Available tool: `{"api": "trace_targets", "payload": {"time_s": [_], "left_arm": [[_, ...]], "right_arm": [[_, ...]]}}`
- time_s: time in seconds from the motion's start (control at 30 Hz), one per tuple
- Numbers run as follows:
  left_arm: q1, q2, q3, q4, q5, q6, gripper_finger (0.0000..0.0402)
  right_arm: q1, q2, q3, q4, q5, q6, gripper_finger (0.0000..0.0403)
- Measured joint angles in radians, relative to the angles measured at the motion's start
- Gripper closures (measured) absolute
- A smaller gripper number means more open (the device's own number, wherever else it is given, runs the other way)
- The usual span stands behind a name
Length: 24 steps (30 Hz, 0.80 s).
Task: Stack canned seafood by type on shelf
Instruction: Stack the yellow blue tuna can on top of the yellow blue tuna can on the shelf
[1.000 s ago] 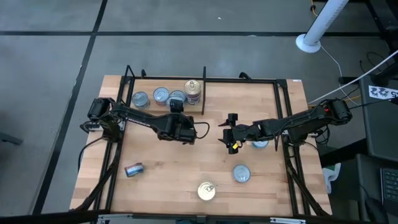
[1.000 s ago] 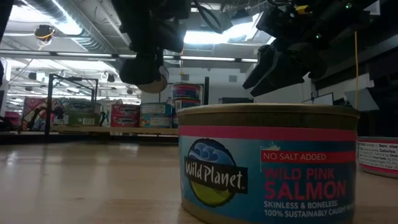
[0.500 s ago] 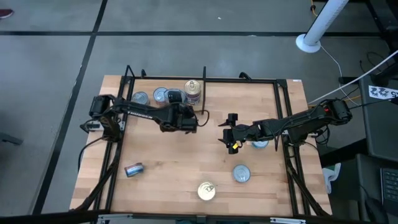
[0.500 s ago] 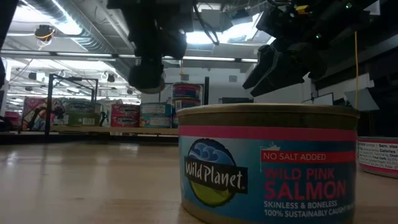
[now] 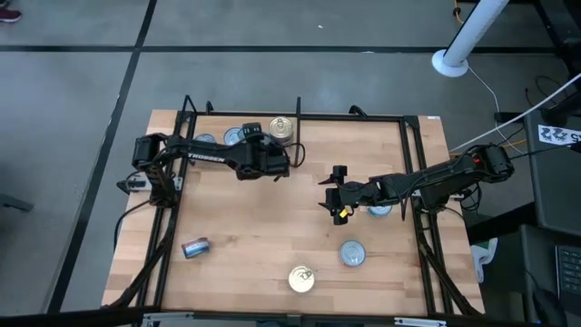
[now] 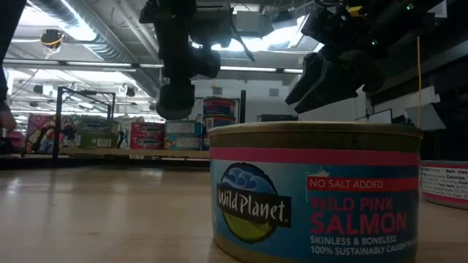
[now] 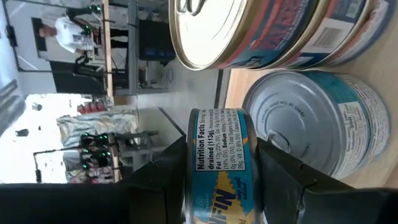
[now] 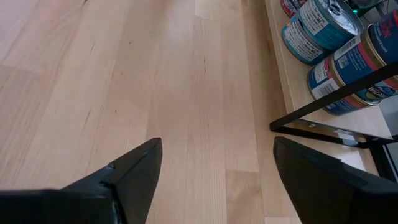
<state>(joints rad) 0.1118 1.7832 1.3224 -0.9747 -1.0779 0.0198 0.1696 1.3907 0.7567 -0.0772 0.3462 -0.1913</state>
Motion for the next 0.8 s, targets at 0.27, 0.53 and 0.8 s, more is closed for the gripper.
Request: {"api": "trace_targets", "payload": {"time_s": [0.27,0.53,0.8], "left_arm": [[0.016,0.000,0.000,0.073,0.050,0.024,0.0247],[0.017,0.000,0.000,0.095,0.086,0.041,0.0246],[0.017,0.000,0.000,0.096,0.104,0.043,0.0246]], "right_arm": [[0.000,0.000,0.000,0.000,0.000,0.000,0.0095],[0.000,0.000,0.000,0.000,0.000,0.000,0.0095],[0.000,0.000,0.000,-0.001,0.000,0.000,0.0095]]}}
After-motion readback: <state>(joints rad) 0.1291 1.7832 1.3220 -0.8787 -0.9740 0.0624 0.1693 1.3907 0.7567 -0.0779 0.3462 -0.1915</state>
